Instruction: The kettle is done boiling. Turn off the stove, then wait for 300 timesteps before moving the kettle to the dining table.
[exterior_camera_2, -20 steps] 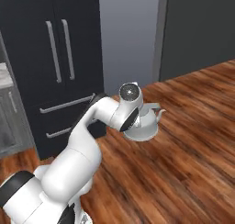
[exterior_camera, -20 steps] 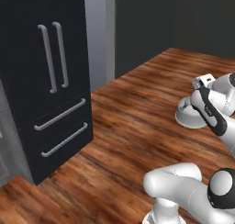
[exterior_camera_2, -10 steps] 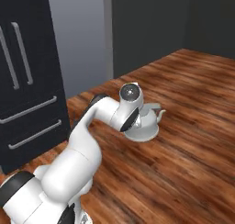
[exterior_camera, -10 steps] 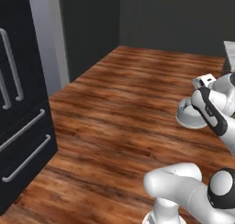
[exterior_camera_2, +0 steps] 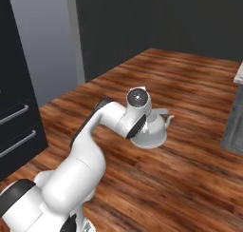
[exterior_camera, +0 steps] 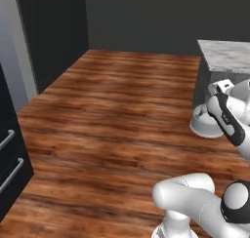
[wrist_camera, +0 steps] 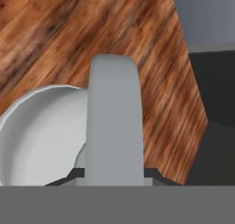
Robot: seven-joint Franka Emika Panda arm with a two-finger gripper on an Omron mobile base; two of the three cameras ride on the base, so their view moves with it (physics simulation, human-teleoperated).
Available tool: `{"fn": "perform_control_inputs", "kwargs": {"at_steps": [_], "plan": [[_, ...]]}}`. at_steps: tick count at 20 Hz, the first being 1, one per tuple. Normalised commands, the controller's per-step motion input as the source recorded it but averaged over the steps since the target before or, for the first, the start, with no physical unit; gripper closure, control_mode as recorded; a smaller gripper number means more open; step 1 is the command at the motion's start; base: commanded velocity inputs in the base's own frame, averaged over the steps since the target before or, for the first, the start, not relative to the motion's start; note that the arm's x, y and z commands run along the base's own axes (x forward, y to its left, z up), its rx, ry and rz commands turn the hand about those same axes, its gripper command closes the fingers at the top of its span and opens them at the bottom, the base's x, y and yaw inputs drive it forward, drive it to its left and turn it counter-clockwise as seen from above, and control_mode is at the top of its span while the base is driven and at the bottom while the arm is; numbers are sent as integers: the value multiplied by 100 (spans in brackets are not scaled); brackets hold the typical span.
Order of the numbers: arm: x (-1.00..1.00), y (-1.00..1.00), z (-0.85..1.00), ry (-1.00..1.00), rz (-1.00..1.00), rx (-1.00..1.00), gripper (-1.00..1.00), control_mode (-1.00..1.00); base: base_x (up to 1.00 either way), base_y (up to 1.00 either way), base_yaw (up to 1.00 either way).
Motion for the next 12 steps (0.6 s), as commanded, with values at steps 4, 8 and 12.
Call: {"fn": "perform_control_inputs", "kwargs": {"at_steps": [4,8,12], "plan": [[0,0,0,0,0,0,100,100,48,0,-17],[0,0,0,0,0,0,100,100,53,0,-15],[0,0,0,0,0,0,100,100,55,0,-15]]}}
